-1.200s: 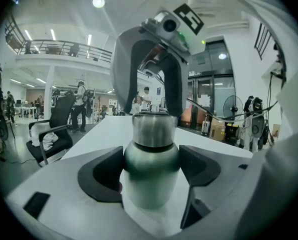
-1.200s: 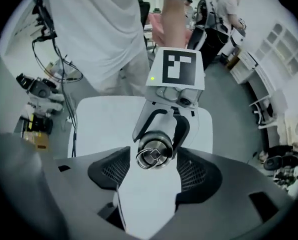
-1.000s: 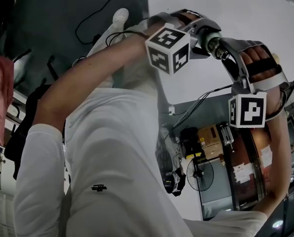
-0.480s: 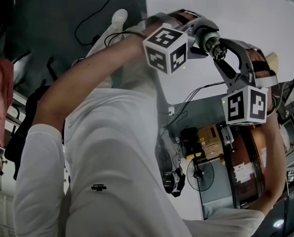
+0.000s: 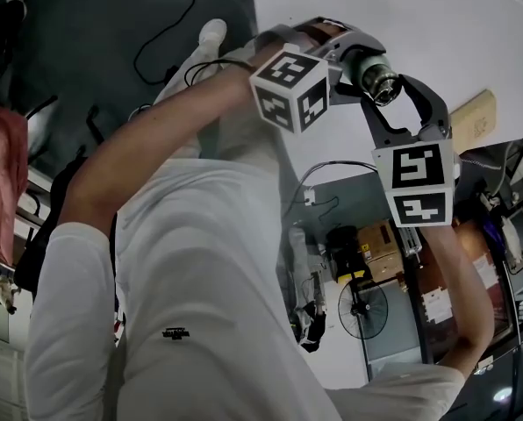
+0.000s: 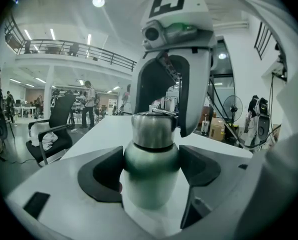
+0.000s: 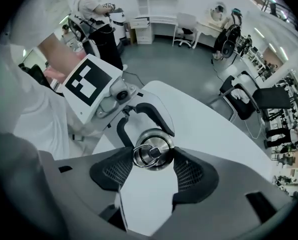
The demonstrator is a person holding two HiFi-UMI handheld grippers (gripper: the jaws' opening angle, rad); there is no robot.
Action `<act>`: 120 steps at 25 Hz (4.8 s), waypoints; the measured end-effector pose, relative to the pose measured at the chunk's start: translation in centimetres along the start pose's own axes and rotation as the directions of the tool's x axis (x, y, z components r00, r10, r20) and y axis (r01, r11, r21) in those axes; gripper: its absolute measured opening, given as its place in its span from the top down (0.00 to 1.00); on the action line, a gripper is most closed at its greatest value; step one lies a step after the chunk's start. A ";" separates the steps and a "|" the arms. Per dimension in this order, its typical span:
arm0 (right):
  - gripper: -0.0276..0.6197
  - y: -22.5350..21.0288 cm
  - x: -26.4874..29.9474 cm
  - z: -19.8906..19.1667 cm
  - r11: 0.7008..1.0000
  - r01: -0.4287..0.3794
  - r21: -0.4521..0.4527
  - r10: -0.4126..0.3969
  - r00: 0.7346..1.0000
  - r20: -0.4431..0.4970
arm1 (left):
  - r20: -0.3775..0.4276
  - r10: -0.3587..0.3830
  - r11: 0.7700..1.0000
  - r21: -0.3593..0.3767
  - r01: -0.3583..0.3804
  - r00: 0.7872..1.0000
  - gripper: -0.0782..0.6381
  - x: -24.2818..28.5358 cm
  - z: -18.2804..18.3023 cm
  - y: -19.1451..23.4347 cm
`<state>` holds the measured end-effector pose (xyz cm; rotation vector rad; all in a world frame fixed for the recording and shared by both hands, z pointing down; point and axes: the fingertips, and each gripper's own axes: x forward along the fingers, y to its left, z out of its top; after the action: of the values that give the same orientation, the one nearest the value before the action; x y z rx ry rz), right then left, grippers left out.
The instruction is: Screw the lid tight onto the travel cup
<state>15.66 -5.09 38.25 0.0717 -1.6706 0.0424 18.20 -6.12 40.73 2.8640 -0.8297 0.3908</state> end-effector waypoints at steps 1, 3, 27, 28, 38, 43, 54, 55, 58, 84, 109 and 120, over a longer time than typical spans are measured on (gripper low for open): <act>0.58 0.1 0.1 0.0 1.000 -0.009 -0.010 0.009 1.000 -0.003 | -0.001 0.000 1.000 0.000 0.000 1.000 0.42 -0.1 0.0 0.0; 0.52 0.0 0.3 0.0 0.999 -0.021 -0.043 0.020 1.000 -0.008 | -0.002 -0.002 1.000 0.000 0.002 1.000 0.42 -0.1 0.0 0.0; 0.50 1.6 -0.9 -0.4 0.277 -0.066 -0.959 0.119 0.992 -0.033 | 0.005 -0.011 1.000 0.000 0.011 1.000 0.42 0.1 0.3 0.0; 0.50 1.7 -0.8 -0.4 0.269 -0.071 -0.961 0.121 0.992 -0.039 | 0.005 -0.012 1.000 0.000 0.012 1.000 0.42 0.1 0.3 0.0; 0.60 1.8 -0.5 0.6 0.647 -0.082 -0.758 0.140 0.990 0.013 | 0.012 -0.011 1.000 -0.003 0.011 1.000 0.42 -0.3 0.3 -0.3; 0.60 1.1 -0.1 1.4 0.916 -0.029 -0.401 0.052 0.998 0.047 | 0.011 -0.002 1.000 -0.004 0.002 1.000 0.42 -0.4 0.0 -0.2; 0.57 -0.7 -0.2 1.2 0.998 0.036 0.043 -0.039 0.995 0.090 | -0.006 0.023 1.000 -0.012 -0.023 1.000 0.42 0.3 0.1 0.0; 0.54 -0.7 -0.4 1.5 0.999 0.043 -0.001 -0.042 0.995 0.095 | -0.005 0.022 1.000 -0.013 -0.022 1.000 0.42 0.3 0.1 0.1; 0.53 -0.5 -1.3 2.5 0.991 0.051 -0.124 -0.038 0.993 0.109 | -0.001 0.020 1.000 -0.014 -0.021 1.000 0.42 0.3 0.0 0.1; 0.61 2.0 -0.8 0.4 0.437 -0.099 -0.894 0.158 0.987 -0.031 | 0.008 0.017 1.000 -0.015 -0.017 1.000 0.42 -0.3 0.3 0.0; 0.54 0.9 -3.1 1.2 0.923 0.045 -0.383 0.024 0.985 0.172 | 0.033 0.015 0.999 -0.043 -0.014 0.999 0.42 -1.3 3.2 0.1; 0.67 1.8 -13.2 -0.1 0.948 0.176 0.266 -0.290 0.821 0.492 | -0.007 0.226 0.968 -0.116 -0.225 0.974 0.66 -10.6 9.7 0.5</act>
<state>16.91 -3.05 25.15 0.4902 -2.1939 0.0109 11.31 -3.05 28.47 2.6740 -1.1447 0.3448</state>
